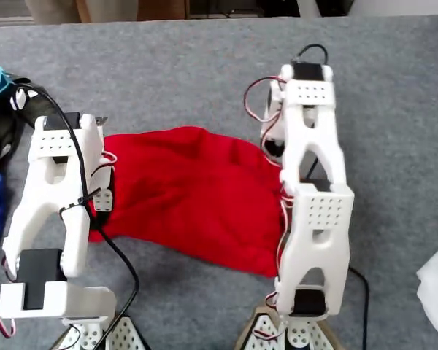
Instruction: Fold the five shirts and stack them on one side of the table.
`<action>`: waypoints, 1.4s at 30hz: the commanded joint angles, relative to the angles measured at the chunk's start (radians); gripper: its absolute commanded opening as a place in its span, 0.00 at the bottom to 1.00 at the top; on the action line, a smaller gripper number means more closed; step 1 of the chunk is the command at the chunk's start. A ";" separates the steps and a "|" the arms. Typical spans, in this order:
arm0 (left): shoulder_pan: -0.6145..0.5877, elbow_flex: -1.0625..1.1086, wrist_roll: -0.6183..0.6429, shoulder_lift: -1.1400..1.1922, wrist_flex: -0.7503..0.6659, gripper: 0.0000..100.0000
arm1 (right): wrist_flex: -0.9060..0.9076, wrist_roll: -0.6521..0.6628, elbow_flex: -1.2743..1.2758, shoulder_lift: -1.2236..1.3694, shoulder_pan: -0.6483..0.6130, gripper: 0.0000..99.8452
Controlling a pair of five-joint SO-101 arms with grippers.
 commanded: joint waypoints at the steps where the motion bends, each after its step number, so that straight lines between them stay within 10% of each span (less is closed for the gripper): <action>1: -0.011 -0.041 -0.008 -0.033 0.005 0.02 | 0.023 0.017 -0.045 -0.010 0.027 0.02; 16: -0.005 -0.043 -0.008 -0.033 0.005 0.02 | 0.021 -0.008 0.409 -0.430 -0.143 0.02; 42: -0.009 -0.044 -0.008 -0.033 0.005 0.02 | 0.017 -0.368 0.334 -0.242 -0.205 0.13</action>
